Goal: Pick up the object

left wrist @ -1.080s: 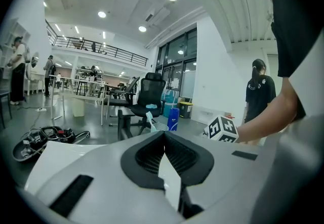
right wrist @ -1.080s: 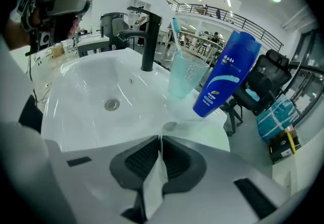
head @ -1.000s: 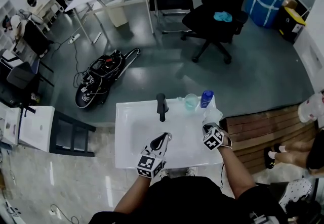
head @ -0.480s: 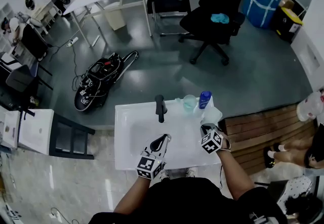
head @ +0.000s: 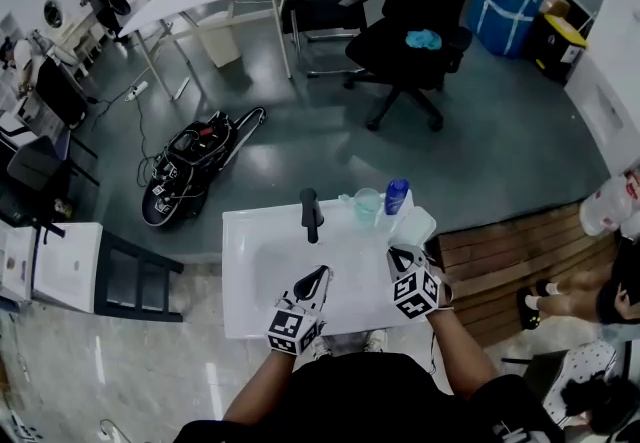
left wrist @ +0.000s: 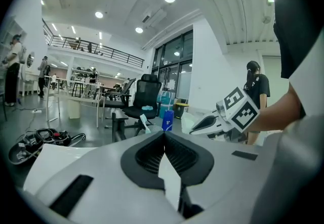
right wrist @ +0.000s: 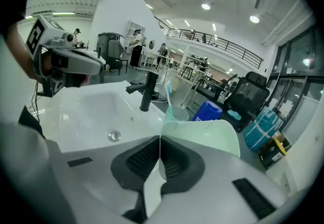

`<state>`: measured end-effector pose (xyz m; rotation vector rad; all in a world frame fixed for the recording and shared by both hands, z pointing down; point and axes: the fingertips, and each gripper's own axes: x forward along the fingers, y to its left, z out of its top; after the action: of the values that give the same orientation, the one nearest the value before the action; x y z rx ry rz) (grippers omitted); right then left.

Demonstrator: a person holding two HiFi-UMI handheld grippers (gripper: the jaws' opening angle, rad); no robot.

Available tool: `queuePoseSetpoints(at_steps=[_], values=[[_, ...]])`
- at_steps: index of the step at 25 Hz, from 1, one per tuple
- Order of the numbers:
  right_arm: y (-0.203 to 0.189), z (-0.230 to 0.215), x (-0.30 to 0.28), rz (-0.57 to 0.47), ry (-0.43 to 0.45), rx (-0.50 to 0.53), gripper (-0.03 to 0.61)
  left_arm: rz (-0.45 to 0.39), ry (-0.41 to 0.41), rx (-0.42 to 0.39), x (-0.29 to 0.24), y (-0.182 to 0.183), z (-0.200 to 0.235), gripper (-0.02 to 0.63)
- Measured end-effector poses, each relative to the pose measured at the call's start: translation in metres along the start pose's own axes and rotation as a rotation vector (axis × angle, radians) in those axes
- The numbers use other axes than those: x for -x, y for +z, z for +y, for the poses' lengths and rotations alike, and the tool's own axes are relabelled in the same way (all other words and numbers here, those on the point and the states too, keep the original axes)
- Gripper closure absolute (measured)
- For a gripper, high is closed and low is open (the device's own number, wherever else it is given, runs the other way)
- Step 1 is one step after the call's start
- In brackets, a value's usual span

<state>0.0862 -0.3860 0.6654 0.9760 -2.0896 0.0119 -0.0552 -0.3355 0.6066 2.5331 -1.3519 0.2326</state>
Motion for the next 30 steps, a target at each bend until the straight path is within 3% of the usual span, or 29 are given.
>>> queuePoseSetpoints(at_steps=[12, 20, 30], values=[[0.046, -0.011, 0.061, -0.155, -0.126, -0.059, 0.555, -0.062, 0.0, -0.032, 0.007, 0.03, -0.004, 0.595], [0.055, -0.016, 0.073, -0.229, -0.154, -0.179, 0.555, -0.097, 0.002, -0.047, 0.009, 0.044, -0.006, 0.595], [0.064, -0.02, 0.078, -0.271, -0.169, -0.214, 0.556, -0.107, 0.006, -0.051, 0.012, 0.046, -0.008, 0.595]])
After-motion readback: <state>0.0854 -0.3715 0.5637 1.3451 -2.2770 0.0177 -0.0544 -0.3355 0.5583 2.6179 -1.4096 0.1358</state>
